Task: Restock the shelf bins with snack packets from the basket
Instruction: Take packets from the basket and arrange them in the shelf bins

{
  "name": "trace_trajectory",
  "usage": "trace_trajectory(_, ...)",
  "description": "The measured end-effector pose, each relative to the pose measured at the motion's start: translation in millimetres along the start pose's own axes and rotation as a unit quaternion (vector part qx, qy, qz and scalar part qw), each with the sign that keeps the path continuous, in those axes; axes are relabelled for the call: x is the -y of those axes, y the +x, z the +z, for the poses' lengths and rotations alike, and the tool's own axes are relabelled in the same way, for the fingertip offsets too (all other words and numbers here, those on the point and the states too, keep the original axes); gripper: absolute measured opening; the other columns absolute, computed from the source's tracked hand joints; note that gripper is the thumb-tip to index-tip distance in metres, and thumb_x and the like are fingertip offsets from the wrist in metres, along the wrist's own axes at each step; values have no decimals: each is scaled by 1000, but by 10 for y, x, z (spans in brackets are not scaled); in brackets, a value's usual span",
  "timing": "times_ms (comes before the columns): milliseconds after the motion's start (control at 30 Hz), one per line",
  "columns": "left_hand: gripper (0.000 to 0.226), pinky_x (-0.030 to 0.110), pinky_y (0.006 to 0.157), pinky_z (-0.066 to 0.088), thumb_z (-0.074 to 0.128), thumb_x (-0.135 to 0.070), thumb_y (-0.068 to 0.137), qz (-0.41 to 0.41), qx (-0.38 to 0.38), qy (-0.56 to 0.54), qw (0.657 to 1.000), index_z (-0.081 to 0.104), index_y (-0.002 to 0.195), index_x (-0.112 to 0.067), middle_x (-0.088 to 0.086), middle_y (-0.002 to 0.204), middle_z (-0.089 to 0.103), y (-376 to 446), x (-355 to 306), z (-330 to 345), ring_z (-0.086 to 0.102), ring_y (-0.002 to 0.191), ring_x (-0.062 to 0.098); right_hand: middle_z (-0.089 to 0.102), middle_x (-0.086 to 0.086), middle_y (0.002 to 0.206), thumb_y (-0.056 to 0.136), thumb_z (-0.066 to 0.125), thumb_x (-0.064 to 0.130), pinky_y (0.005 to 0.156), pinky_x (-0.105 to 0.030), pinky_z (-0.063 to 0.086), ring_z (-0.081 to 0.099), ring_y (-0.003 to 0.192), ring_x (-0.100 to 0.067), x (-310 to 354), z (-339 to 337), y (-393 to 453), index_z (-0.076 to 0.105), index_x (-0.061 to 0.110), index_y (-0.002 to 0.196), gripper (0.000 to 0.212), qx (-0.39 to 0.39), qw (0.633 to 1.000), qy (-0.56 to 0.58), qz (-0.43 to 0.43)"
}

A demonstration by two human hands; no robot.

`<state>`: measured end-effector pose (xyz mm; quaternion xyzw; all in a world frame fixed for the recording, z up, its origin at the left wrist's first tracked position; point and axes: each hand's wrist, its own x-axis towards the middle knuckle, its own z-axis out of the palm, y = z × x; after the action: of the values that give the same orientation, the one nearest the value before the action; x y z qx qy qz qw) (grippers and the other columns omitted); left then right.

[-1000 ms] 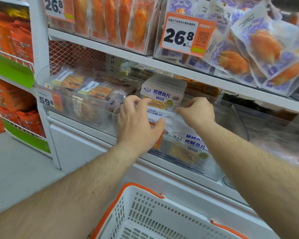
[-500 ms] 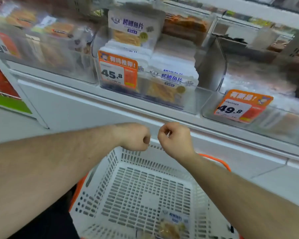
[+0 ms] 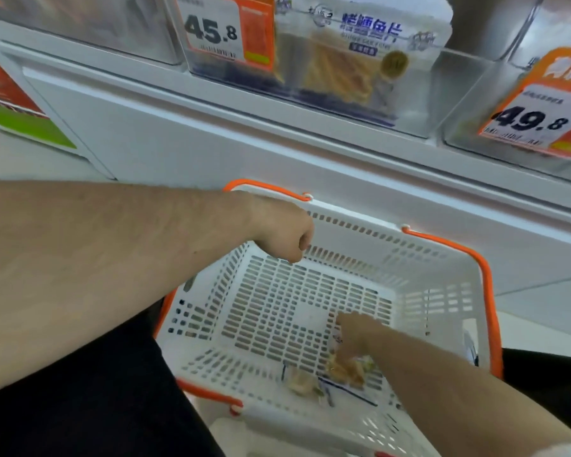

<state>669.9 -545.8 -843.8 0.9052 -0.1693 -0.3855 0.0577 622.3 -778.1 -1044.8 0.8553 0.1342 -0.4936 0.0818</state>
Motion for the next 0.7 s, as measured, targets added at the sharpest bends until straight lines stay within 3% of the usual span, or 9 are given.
trace_trajectory(67,25,38,87,51,52,-32,96,-8,13,-10,1000,63,105,-12,8,107,67,27,-8,21,59,88,27,49,-4,141,81,73,42,106,-41,41,50,127,-26,-33,166,51,39,23,144,74,-32,999,-32,26)
trace_trajectory(167,29,38,95,50,53,-32,98,-18,36,-19,999,61,121,-18,-1,117,64,40,-27,66,61,105,22,49,-5,138,86,65,40,106,-43,39,50,125,-27,-26,286,157,39,22,141,64,-79,995,-44,43)
trace_trajectory(300,32,30,95,47,54,-32,98,-25,59,-21,998,57,128,-21,-7,122,60,39,-33,126,56,107,13,47,-6,134,90,62,34,105,-44,39,50,123,-28,-40,358,278,40,21,137,54,-106,993,-2,48)
trace_trajectory(400,34,27,95,45,53,-32,98,-34,57,-26,997,57,130,-23,-9,126,59,65,-35,127,54,108,11,43,-7,139,83,69,25,111,-46,35,45,128,-29,-96,395,310,36,20,139,66,-108,993,10,52)
trace_trajectory(533,33,28,95,46,54,-33,98,-35,49,-36,998,57,130,-23,-10,124,60,95,-73,108,56,109,11,32,-11,150,74,77,49,115,-49,24,34,138,-32,-125,447,280,27,17,147,94,-92,994,-25,50)
trace_trajectory(700,32,27,95,45,54,-33,98,-31,52,-26,998,57,128,-24,-10,125,60,120,-103,151,55,110,11,36,-12,141,78,74,41,110,-44,33,39,130,-30,-49,541,260,34,17,142,79,-134,987,-85,39)
